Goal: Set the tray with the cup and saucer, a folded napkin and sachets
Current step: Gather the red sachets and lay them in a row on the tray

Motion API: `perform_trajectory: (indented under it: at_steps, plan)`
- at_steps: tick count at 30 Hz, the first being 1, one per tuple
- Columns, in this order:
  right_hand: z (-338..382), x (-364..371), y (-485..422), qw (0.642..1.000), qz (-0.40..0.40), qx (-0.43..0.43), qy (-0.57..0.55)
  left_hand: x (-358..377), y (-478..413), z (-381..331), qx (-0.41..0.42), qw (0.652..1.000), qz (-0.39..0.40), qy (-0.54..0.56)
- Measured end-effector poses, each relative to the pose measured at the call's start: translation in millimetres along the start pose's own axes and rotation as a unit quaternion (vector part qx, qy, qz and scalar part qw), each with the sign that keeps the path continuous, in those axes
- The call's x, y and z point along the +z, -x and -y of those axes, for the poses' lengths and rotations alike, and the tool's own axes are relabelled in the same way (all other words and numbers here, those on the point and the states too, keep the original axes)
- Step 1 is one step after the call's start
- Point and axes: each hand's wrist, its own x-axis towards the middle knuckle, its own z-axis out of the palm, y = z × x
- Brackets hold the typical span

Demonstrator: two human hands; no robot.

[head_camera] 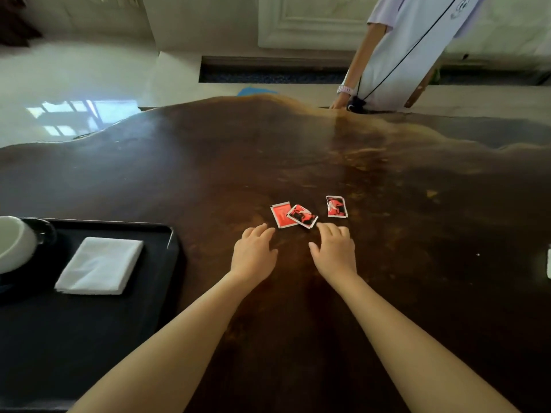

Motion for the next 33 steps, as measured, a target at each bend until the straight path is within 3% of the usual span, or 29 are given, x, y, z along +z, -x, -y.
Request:
perform_trajectory:
  at_steps: [6,11,18,26,30,33]
  plan:
    - [-5,20,-38,0.995,0.067,-0.062,0.032,23,-46,-9,0.015,0.998,0.02,-0.063]
    - [-9,28,-33,0.991,-0.038,-0.115,0.064,36,-56,-6,0.041,0.995,-0.006,-0.091]
    - [-17,19,6,0.977,-0.052,-0.154,0.137,44,-8,-2,0.108,0.981,-0.105,-0.123]
    - [-23,12,44,0.972,-0.056,-0.187,0.134,40,19,8,0.005,0.997,-0.07,-0.026]
    - [-23,4,56,0.98,-0.101,-0.17,0.03,34,13,10,-0.02,0.998,-0.056,0.003]
    - [-23,-1,59,0.979,-0.045,-0.034,-0.197,32,8,10,-0.019,0.998,-0.062,0.027]
